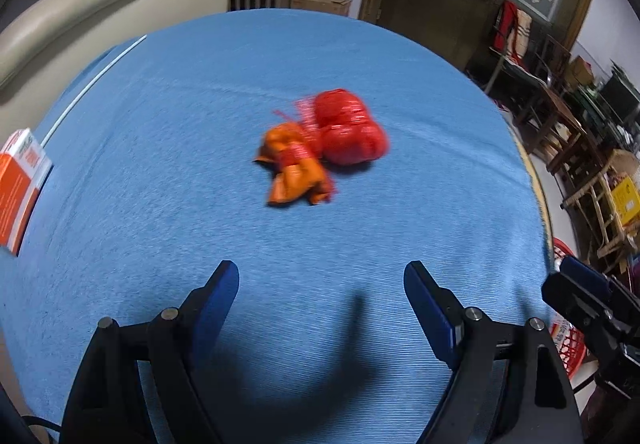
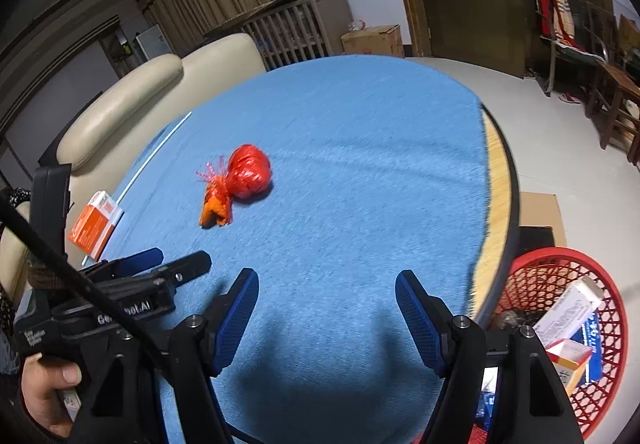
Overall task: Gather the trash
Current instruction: 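Move the left gripper to the orange mesh bag and grasp it, then grasp the red plastic bag with the right gripper while the left holds the orange bag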
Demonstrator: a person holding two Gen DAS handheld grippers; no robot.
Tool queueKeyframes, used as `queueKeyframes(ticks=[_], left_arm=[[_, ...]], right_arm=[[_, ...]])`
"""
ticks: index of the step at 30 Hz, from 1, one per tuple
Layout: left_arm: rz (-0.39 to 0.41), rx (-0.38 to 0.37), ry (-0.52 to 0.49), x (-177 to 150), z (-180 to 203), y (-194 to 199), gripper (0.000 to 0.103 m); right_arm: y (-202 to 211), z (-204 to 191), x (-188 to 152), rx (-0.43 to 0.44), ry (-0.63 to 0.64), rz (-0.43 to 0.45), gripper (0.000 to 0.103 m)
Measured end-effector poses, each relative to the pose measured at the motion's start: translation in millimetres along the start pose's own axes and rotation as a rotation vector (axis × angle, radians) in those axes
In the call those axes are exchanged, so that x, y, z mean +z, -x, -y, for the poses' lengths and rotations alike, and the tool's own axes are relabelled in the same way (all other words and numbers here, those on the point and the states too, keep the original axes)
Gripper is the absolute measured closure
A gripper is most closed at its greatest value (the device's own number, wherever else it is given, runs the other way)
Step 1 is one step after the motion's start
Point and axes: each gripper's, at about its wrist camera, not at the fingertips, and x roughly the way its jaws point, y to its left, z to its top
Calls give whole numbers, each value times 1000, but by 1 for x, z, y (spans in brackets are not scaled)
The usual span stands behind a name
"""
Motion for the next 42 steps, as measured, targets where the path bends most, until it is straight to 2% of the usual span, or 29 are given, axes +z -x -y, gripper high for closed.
queueKeyframes(ticks=[5, 10, 15, 20, 21, 23, 26, 32, 39, 42], left_arm=[[-14, 24, 50, 4, -24, -9, 18], [-8, 13, 77, 25, -32, -18, 18], [-14, -22, 78, 50, -24, -36, 18], [-19, 9, 89, 62, -22, -57, 18], [-18, 24, 80, 62, -21, -61, 22], [1, 79, 35, 62, -19, -63, 66], [1, 47, 42, 59, -29, -61, 69], [15, 101, 49, 37, -58, -46, 70], [12, 148, 83, 22, -90, -31, 71], [9, 163, 97, 20, -92, -26, 71]], right_arm=[[-14, -3, -5, 13, -1, -29, 28], [-21, 1, -7, 20, -12, -42, 28], [-21, 11, -7, 15, -31, -47, 28], [-22, 19, -6, 4, -44, -54, 28], [-23, 19, -4, 3, -45, -56, 28], [-26, 18, 0, 3, -41, -56, 28], [-33, 11, 9, 9, -24, -53, 28], [-61, -20, 42, 45, 38, -26, 28], [-119, -66, 88, 105, 111, -25, 28], [-144, -79, 98, 79, 132, -56, 30]])
